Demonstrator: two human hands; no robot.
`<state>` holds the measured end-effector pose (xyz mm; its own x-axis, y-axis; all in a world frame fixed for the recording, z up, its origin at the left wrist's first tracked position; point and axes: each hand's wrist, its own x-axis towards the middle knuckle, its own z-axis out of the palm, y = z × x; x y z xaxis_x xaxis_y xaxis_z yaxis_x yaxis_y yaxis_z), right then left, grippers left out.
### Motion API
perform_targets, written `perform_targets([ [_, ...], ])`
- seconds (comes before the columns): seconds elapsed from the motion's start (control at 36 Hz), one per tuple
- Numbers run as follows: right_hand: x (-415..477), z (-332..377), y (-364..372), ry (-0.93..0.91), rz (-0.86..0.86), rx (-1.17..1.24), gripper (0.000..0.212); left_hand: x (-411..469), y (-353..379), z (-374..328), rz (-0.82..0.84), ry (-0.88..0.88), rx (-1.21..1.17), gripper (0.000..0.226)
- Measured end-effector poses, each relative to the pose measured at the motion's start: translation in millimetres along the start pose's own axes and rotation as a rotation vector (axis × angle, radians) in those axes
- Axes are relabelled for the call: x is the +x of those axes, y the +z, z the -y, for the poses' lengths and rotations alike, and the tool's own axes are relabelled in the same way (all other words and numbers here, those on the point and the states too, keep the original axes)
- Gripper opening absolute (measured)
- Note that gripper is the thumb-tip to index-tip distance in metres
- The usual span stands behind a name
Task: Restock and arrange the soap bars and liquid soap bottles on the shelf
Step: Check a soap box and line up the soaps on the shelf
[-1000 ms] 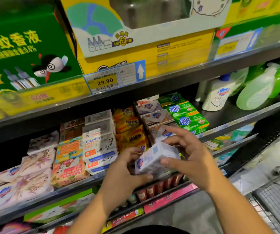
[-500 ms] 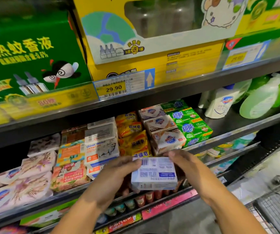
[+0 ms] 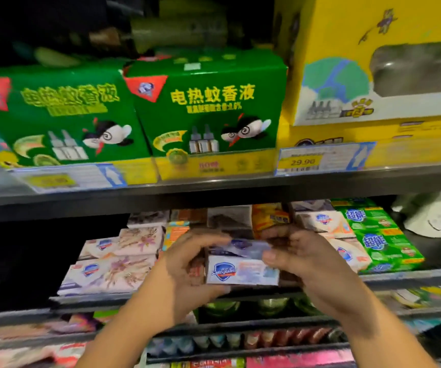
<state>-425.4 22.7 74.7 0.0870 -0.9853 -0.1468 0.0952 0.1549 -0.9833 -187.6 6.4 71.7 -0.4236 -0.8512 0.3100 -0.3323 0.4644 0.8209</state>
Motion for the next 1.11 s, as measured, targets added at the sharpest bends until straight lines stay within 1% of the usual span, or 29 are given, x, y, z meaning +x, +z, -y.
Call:
perform_targets([
  [0.06,8.3,0.8,17.5,-0.055,0.014,-0.086,0.053,-8.8,-15.1,4.6,0.079,-0.017,0.084,0.082],
  [0.08,11.9,2.1,27.0,-0.08,0.024,-0.134,0.05,-12.9,-21.2,8.2,0.086,-0.008,0.147,0.088],
  [0.11,15.7,2.3,36.1,-0.1,0.039,-0.17,0.05,-16.1,-26.5,11.1,0.059,-0.001,0.196,0.086],
  [0.19,25.8,-0.2,65.9,-0.135,0.089,-0.206,0.055,-21.7,-41.3,22.2,-0.122,-0.009,0.253,0.069],
  [0.25,31.9,-1.2,87.1,-0.161,0.121,-0.232,0.054,-26.6,-52.5,30.7,-0.184,-0.022,0.341,0.067],
  [0.31,39.0,-3.1,106.2,-0.193,0.132,-0.283,0.055,-34.4,-65.9,43.0,-0.219,-0.024,0.424,0.071],
  [0.36,45.9,-3.9,125.5,-0.243,0.119,-0.366,0.054,-44.7,-80.9,55.1,-0.234,-0.053,0.458,0.068],
  [0.44,59.4,-9.4,152.6,-0.29,0.092,-0.451,0.041,-59.4,-103.0,68.3,-0.251,-0.088,0.422,0.061],
  [0.47,64.9,-12.1,162.1,-0.292,0.092,-0.461,0.035,-64.5,-110.1,75.0,-0.263,-0.101,0.408,0.062],
  [0.53,75.3,-18.1,179.5,-0.306,0.082,-0.566,0.034,-72.9,-125.4,87.5,-0.278,-0.158,0.407,0.065],
  [0.61,95.4,-29.1,202.2,-0.321,0.02,-0.831,0.029,-75.9,-148.5,105.2,-0.308,-0.214,0.431,0.058],
  [0.67,105.4,-31.9,215.5,-0.291,0.032,-1.035,0.04,-72.9,-159.4,115.9,-0.354,-0.276,0.431,0.052],
  [0.72,111.3,-35.2,227.0,-0.274,0.101,-1.254,0.051,-70.8,-167.2,132.1,-0.426,-0.334,0.466,0.049],
  [0.75,114.5,-39.9,230.8,-0.3,0.121,-1.295,0.054,-70.9,-169.1,142.0,-0.456,-0.358,0.466,0.048],
  [0.83,124.1,-61.2,240.6,-0.419,0.201,-1.378,0.051,-67.6,-168.8,165.6,-0.517,-0.335,0.434,0.044],
  [0.86,127.6,-68.1,240.5,-0.484,0.21,-1.419,0.05,-63.9,-169.4,169.6,-0.533,-0.324,0.423,0.044],
  [0.89,134.1,-76.1,239.4,-0.551,0.172,-1.366,0.045,-59.2,-170.7,172.3,-0.524,-0.329,0.439,0.044],
  [0.92,135.2,-81.0,239.4,-0.55,0.205,-1.283,0.036,-53.9,-172.0,173.0,-0.485,-0.349,0.484,0.046],
  [0.94,135.7,-81.6,237.8,-0.472,0.224,-1.191,0.028,-48.6,-173.4,174.1,-0.444,-0.383,0.512,0.05],
  [0.97,132.6,-79.4,235.5,-0.452,0.248,-1.246,0.028,-44.7,-174.9,177.5,-0.407,-0.425,0.498,0.054],
  [1.0,132.6,-76.9,238.0,-0.385,0.192,-1.246,0.034,-42.6,-175.9,178.9,-0.379,-0.437,0.478,0.057],
  [1.03,136.3,-78.8,238.5,-0.343,0.087,-1.28,0.04,-41.0,-175.9,185.6,-0.365,-0.422,0.471,0.056],
  [1.06,134.7,-77.1,239.9,-0.326,0.057,-1.257,0.043,-38.2,-175.2,195.0,-0.372,-0.398,0.481,0.053],
  [1.08,133.2,-76.7,239.3,-0.342,0.077,-1.281,0.043,-35.8,-175.4,203.2,-0.387,-0.397,0.491,0.05],
  [1.11,134.3,-78.2,239.4,-0.338,0.086,-1.266,0.042,-32.6,-176.0,208.3,-0.369,-0.402,0.509,0.049],
])
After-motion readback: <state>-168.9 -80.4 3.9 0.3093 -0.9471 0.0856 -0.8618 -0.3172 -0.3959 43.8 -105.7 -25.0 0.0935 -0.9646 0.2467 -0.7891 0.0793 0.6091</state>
